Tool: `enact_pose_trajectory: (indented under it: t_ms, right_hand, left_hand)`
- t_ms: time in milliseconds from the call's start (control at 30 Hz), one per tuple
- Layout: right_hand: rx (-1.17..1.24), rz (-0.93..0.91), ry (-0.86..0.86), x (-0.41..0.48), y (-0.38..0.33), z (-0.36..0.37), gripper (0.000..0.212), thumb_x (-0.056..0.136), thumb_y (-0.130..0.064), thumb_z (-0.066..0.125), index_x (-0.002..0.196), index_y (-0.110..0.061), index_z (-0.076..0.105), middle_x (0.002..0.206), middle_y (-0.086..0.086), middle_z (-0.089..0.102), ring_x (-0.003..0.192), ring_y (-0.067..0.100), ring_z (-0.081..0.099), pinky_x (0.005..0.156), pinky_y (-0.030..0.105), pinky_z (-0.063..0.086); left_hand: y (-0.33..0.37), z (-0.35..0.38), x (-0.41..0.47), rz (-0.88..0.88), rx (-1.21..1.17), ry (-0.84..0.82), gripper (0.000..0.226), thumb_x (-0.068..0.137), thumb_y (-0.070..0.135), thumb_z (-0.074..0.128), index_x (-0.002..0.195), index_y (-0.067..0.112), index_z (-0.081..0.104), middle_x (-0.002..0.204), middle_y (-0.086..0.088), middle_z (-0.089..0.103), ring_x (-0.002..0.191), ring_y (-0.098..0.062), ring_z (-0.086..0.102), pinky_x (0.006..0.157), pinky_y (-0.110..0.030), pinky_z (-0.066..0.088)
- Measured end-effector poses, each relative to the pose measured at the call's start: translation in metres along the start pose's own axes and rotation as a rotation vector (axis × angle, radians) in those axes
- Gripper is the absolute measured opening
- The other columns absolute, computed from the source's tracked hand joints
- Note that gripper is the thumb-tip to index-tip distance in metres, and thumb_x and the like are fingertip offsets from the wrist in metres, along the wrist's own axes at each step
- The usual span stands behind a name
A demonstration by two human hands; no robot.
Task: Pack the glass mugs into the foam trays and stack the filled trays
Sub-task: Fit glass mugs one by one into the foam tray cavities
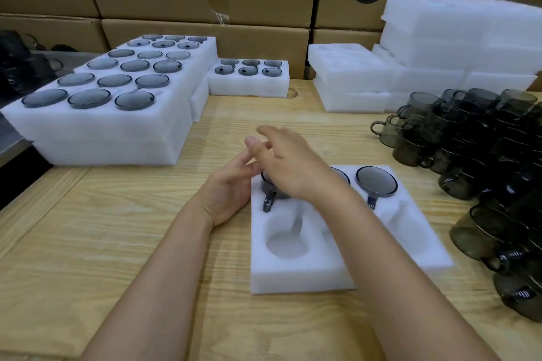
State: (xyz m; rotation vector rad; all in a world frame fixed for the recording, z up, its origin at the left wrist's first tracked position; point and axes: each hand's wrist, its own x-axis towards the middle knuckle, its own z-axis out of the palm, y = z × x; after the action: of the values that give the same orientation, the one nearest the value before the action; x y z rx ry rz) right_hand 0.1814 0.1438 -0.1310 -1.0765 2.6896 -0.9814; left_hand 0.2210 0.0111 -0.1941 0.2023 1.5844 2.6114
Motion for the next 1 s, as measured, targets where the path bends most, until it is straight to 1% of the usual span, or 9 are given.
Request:
enact_pose_trajectory:
  t_ms: [100,233,333,500,600,700,767,867,1000]
  right_hand:
    - [-0.312,0.063,-0.185,0.003,0.005,0.020,0.063,0.096,-0.057,0.013,0.150,-0.024,0.016,0.159,-0.003,0.008,0.146,0.018,-0.006,0.116,0.046,-0.002]
    - [-0.437,0.091,-0.298,0.005,0.012,0.027,0.059,0.097,-0.053,0.007,0.150,-0.028,0.005,0.159,-0.007,-0.001,0.145,0.015,-0.013,0.112,0.050,-0.014]
    - [-0.441,0.098,-0.269,0.004,0.011,0.029,0.060,0.097,-0.053,0.008,0.150,-0.026,0.010,0.158,-0.007,0.008,0.146,0.018,-0.005,0.113,0.051,-0.010]
    - [-0.445,0.041,-0.208,-0.001,0.011,0.025,0.055,0.097,-0.052,0.019,0.142,-0.023,0.030,0.146,-0.001,0.034,0.137,0.022,0.026,0.114,0.049,0.010]
    - [-0.048,0.037,-0.133,-0.010,0.006,0.008,0.044,0.098,-0.042,0.035,0.137,-0.024,0.040,0.136,-0.001,0.050,0.126,0.018,0.043,0.101,0.035,0.032]
    - [0.151,0.075,0.091,-0.031,0.012,-0.019,0.041,0.098,-0.034,0.042,0.137,-0.022,0.044,0.140,-0.005,0.046,0.127,0.013,0.040,0.091,0.022,0.032]
    - [-0.011,0.050,0.350,-0.052,0.027,-0.035,0.038,0.097,-0.028,0.045,0.133,-0.016,0.050,0.136,-0.001,0.051,0.126,0.018,0.042,0.101,0.028,0.032]
    - [-0.238,0.085,0.714,-0.086,0.051,-0.052,0.034,0.093,-0.024,0.048,0.118,-0.007,0.061,0.117,0.010,0.063,0.110,0.032,0.051,0.093,0.043,0.040]
    - [-0.542,0.292,0.957,-0.120,0.087,-0.074,0.034,0.086,-0.022,0.053,0.113,-0.004,0.060,0.114,0.018,0.060,0.107,0.040,0.046,0.088,0.046,0.035]
  left_hand:
    - [0.000,0.002,0.003,0.002,-0.122,0.087,0.042,0.079,0.026,0.052,0.117,0.015,0.064,0.114,-0.008,0.069,0.103,-0.019,0.067,0.080,-0.029,0.055]
    - [-0.002,0.003,0.005,-0.056,-0.125,0.294,0.068,0.078,0.049,0.049,0.140,0.023,0.041,0.131,-0.010,0.055,0.111,-0.019,0.063,0.084,-0.033,0.050]
    - [-0.006,0.005,0.004,-0.055,-0.060,0.310,0.070,0.076,0.055,0.050,0.140,0.027,0.041,0.132,-0.009,0.056,0.112,-0.018,0.063,0.089,-0.034,0.048]
    - [-0.007,0.005,0.003,-0.022,0.005,0.295,0.047,0.083,0.045,0.049,0.127,0.028,0.053,0.120,-0.008,0.065,0.106,-0.017,0.066,0.085,-0.030,0.049]
    - [-0.007,0.004,0.003,0.010,0.001,0.245,0.050,0.083,0.029,0.061,0.131,0.020,0.050,0.110,-0.011,0.069,0.099,-0.023,0.067,0.083,-0.033,0.051]
    - [-0.008,0.005,0.003,0.019,0.116,0.216,0.062,0.071,0.007,0.058,0.132,0.015,0.049,0.105,-0.015,0.070,0.091,-0.028,0.067,0.078,-0.033,0.053]
    - [-0.009,0.005,0.002,0.029,0.191,0.227,0.062,0.068,0.002,0.058,0.128,0.019,0.054,0.102,-0.014,0.072,0.087,-0.026,0.069,0.073,-0.031,0.056]
    - [-0.012,0.007,0.003,0.084,0.283,0.293,0.058,0.065,0.002,0.056,0.119,0.023,0.060,0.101,-0.012,0.073,0.086,-0.025,0.069,0.074,-0.033,0.057]
    - [-0.015,0.011,0.006,0.170,0.374,0.377,0.053,0.064,0.003,0.054,0.110,0.026,0.066,0.096,-0.008,0.075,0.086,-0.020,0.071,0.067,-0.028,0.056]
